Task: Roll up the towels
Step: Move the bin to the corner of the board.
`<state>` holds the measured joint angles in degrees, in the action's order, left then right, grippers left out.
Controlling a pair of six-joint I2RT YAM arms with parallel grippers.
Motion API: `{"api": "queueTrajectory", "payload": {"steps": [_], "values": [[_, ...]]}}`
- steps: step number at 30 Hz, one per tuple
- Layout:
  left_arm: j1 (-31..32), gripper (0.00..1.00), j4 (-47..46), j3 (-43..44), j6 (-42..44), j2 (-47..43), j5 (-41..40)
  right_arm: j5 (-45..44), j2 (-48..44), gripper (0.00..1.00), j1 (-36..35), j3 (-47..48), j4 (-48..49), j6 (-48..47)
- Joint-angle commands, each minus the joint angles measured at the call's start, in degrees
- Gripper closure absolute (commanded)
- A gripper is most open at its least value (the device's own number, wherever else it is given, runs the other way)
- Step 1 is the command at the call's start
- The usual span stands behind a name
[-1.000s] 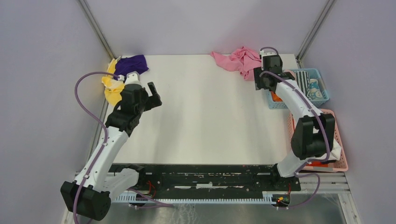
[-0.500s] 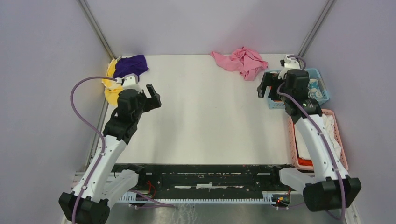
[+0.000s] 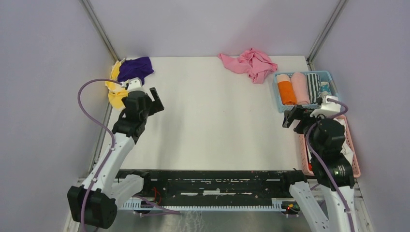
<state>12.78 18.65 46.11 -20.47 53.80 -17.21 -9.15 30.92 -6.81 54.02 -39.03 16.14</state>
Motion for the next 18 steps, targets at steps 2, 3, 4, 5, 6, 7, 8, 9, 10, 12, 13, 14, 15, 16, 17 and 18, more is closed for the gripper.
{"api": "queueTrajectory", "payload": {"steps": [2,3,4,5,6,7,8,9,10,12,13,14,15,16,17,18], "values": [[-6.2,0.01,-1.5,4.6,-0.7,9.2,-3.7,-10.5,-7.3,0.0,-4.8,-4.2,0.7,-4.6],[-7.5,0.01,-1.4,5.8,-1.0,11.5,-3.7,-10.9,-8.7,0.0,-5.5,-5.1,1.2,-5.1],[-8.8,0.01,-1.7,7.0,-1.1,13.8,-3.5,-11.6,-10.0,0.0,-6.1,-6.1,1.8,-5.5],[-10.1,0.01,-2.3,8.3,-1.1,16.9,-3.5,-12.2,-11.1,0.0,-6.3,-7.0,2.2,-5.7],[-11.4,0.01,-2.7,10.1,-1.0,19.7,-3.7,-12.7,-12.1,0.0,-6.6,-7.9,3.0,-5.7],[-12.4,0.01,-3.1,12.2,-0.9,22.6,-4.0,-12.7,-13.1,0.0,-6.8,-8.6,3.7,-5.9],[-13.0,0.01,-3.3,14.2,-0.7,25.6,-4.7,-12.2,-13.8,0.0,-7.0,-9.3,4.4,-6.3],[-13.7,0.0,-3.1,16.8,-0.7,29.0,-6.0,-12.1,-14.3,0.0,-7.1,-9.7,4.9,-6.5],[-14.9,0.0,-2.6,20.1,-0.9,32.3,-6.9,-12.1,-14.4,0.0,-7.3,-9.9,5.2,-6.7],[-18.0,0.01,-1.5,25.2,-1.4,39.5,-6.3,-11.0,-14.4,0.0,-7.5,-10.2,5.6,-6.9],[-19.6,0.02,-0.8,27.8,-1.7,42.8,-4.9,-10.1,-14.5,0.0,-7.6,-10.3,5.7,-7.1],[-21.2,0.03,-0.4,30.1,-2.0,46.2,-3.4,-9.5,-14.4,0.0,-7.6,-10.4,5.7,-7.2],[-22.5,0.05,0.0,32.5,-2.2,49.2,-2.1,-9.1,-14.4,0.0,-7.7,-10.5,5.7,-7.3],[-23.7,0.07,0.1,34.5,-2.3,52.3,-0.3,-8.9,-14.3,0.0,-7.8,-10.6,5.8,-7.5],[-24.8,0.08,0.1,36.5,-2.4,54.9,0.5,-8.8,-14.1,0.0,-7.7,-10.8,6.0,-7.7],[-25.5,0.08,0.0,38.3,-2.7,57.4,1.1,-8.6,-13.9,0.0,-7.7,-10.9,6.1,-7.8]]}}
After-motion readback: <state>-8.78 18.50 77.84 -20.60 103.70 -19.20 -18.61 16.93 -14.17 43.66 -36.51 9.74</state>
